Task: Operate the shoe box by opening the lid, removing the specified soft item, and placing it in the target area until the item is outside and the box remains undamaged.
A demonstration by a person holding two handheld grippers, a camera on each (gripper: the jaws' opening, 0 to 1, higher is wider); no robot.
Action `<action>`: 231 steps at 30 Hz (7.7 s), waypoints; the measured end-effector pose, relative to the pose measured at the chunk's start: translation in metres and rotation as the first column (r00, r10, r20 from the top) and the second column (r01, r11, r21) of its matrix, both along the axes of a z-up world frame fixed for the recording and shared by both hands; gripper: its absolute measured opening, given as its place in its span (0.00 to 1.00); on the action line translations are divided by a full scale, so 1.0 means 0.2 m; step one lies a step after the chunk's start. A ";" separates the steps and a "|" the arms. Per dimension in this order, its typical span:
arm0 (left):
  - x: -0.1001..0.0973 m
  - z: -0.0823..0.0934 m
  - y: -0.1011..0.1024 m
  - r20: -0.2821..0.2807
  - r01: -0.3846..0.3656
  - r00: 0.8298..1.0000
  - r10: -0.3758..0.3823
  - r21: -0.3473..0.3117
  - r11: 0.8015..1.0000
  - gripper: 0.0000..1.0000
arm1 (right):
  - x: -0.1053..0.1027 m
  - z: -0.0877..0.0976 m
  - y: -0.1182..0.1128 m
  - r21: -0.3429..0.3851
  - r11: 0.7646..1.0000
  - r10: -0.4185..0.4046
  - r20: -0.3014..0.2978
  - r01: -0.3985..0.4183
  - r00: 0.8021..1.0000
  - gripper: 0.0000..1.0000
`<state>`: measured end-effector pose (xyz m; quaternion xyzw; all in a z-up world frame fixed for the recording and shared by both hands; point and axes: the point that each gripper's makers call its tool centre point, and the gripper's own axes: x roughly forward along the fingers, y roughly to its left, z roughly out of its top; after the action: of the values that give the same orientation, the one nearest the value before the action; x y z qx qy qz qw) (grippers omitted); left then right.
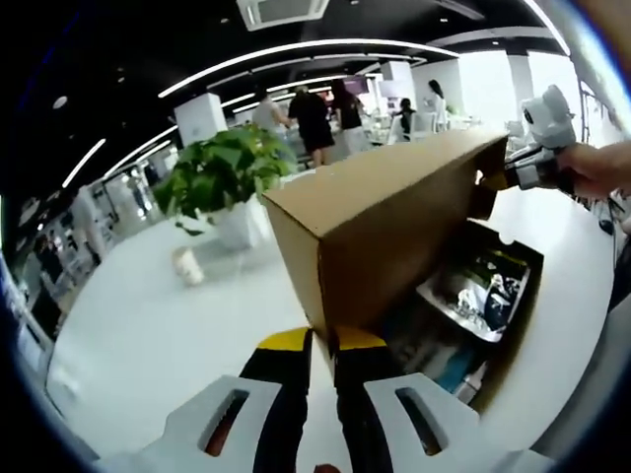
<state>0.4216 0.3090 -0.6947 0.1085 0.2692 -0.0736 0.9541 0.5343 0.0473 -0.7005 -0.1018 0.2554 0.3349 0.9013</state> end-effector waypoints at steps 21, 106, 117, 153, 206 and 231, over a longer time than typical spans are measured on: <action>0.03 -0.14 0.01 -0.071 -0.009 0.997 0.006 -0.035 0.999 0.06 | 0.02 -0.11 0.02 -0.016 1.000 -0.010 -0.049 0.009 0.999 0.01; 0.25 -0.16 0.09 -0.095 -0.033 0.995 0.026 -0.074 0.997 0.03 | 0.15 -0.18 0.05 -0.090 0.996 -0.002 -0.098 -0.007 0.995 0.00; 0.28 -0.16 0.09 -0.098 -0.025 0.995 0.019 -0.064 0.998 0.04 | 0.17 -0.20 0.05 -0.095 0.995 -0.005 -0.110 -0.006 0.994 0.00; 0.35 -0.21 0.11 -0.107 -0.037 0.994 0.036 -0.006 0.999 0.08 | 0.20 -0.25 0.06 -0.092 0.996 -0.028 -0.133 0.016 0.991 0.00; 0.40 -0.29 0.12 -0.150 -0.029 0.988 0.036 0.051 0.998 0.11 | 0.21 -0.29 0.07 -0.072 0.997 -0.046 -0.165 0.034 0.985 0.00; 0.42 -0.30 0.12 -0.170 -0.021 0.985 0.033 0.071 0.997 0.12 | 0.21 -0.32 0.07 -0.077 0.996 -0.056 -0.191 0.042 0.980 0.01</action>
<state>0.5050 0.3339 -0.7548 0.1308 0.3541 -0.0604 0.9241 0.5766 0.0609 -0.7653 -0.0952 0.3558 0.3115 0.8760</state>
